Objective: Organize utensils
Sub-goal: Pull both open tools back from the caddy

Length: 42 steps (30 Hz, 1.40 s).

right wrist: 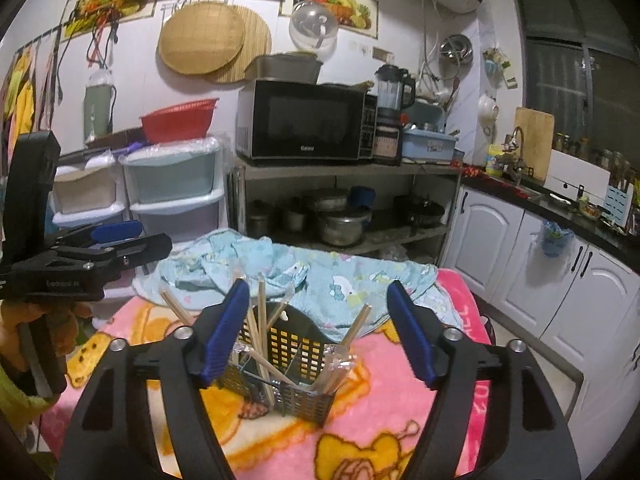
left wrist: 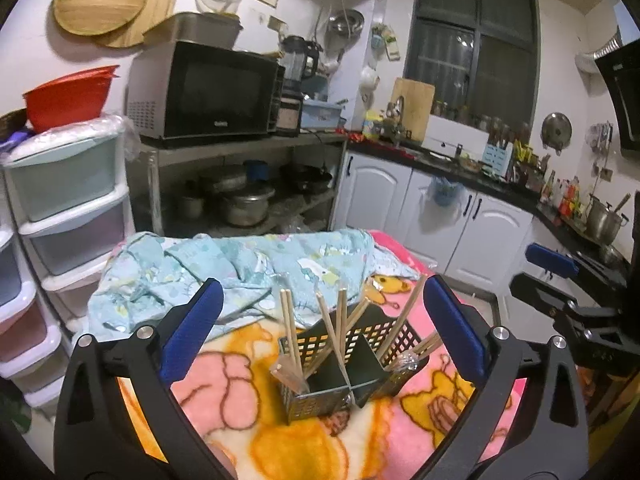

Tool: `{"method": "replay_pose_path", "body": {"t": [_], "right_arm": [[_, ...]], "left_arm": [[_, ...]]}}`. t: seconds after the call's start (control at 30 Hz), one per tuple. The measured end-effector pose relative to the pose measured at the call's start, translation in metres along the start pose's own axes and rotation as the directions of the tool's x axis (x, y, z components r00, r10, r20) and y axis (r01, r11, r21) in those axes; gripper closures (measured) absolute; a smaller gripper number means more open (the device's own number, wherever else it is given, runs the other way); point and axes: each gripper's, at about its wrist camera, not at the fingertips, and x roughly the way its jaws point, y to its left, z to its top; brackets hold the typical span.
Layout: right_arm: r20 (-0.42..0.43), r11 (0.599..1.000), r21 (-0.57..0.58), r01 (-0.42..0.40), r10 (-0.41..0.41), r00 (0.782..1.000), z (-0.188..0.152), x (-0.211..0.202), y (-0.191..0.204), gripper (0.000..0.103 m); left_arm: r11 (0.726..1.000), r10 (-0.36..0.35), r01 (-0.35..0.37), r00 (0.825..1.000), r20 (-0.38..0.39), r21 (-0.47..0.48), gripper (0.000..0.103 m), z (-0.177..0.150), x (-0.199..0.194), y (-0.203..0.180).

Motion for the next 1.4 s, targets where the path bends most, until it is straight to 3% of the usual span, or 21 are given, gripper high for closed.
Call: {"method": "replay_pose_path", "body": {"t": [0.27, 0.63, 1.0, 1.4], "right_arm": [[0.06, 0.999, 0.034, 0.007, -0.009, 0.998, -0.01, -0.032, 0.002, 0.016], [0.084, 0.997, 0.08, 0.006, -0.012, 0.996, -0.027, -0.048, 0.008, 0.009], [0.02, 0.994, 0.107, -0.022, 0.02, 1.0, -0.068, -0.044, 0.021, 0.007], [-0.093, 0.996, 0.078, 0.05, -0.042, 0.995, -0.128, -0.034, 0.026, 0.007]], "left_arm": [[1.0, -0.005, 0.006, 1.0, 0.025, -0.019, 0.011, -0.002, -0.024, -0.004], [1.0, 0.011, -0.011, 0.999, -0.032, -0.011, 0.011, -0.033, -0.034, -0.013], [0.998, 0.052, -0.057, 0.989, -0.141, -0.031, 0.011, -0.076, -0.029, -0.006], [0.995, 0.095, -0.102, 0.975, -0.203, -0.023, 0.011, -0.111, -0.023, -0.004]]}}
